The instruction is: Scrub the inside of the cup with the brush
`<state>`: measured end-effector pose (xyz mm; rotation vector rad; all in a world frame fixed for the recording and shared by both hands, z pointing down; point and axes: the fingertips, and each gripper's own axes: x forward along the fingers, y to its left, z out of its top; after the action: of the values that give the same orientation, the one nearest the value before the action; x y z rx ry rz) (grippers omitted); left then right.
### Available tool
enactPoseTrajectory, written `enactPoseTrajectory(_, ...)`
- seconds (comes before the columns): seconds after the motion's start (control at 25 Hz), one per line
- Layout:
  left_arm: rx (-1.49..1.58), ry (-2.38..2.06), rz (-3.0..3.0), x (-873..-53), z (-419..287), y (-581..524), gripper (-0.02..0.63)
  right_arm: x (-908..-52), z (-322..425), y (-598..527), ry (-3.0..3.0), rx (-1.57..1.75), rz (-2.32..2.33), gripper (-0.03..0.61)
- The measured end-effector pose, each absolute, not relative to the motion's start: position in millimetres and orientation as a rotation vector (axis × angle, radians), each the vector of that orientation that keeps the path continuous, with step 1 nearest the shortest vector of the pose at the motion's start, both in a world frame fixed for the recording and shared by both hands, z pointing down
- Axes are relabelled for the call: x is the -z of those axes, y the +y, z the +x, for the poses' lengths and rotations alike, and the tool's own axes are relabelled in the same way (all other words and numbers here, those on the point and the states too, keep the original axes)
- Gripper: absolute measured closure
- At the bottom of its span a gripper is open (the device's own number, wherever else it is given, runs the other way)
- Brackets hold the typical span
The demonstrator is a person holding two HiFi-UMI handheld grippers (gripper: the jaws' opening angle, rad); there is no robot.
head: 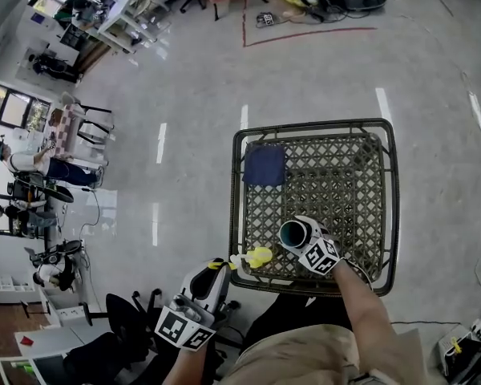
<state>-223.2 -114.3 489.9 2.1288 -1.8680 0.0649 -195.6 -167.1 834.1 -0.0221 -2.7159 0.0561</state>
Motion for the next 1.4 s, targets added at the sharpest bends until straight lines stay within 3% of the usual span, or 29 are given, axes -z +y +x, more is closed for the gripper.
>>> enactPoseTrajectory(0.44,0.010,-1.849,2.192,-470.4,-219.0,-97.5,0.555,-784.7,-157.0,-160.1,-2.707,-0.109,0.002,0.192)
enactPoseTrajectory(0.8,0.046,-1.625,2.422,-374.8,-194.4,-93.3,0.555,-695.3,-121.4,-124.2,-2.636,-0.177,-0.004,0.192)
enactPoseTrajectory(1.0,0.199,-1.471,2.547,-329.3,-186.7,-95.9,0.555,-669.2,-121.6,-118.0,-2.602,-0.081,-0.063,0.192)
enactPoseTrajectory(1.4,0.187,-1.319,2.681,-308.3,-155.1,-107.2,0.555,-657.6,-151.8,-103.3,-2.579,0.010,-0.185,0.192)
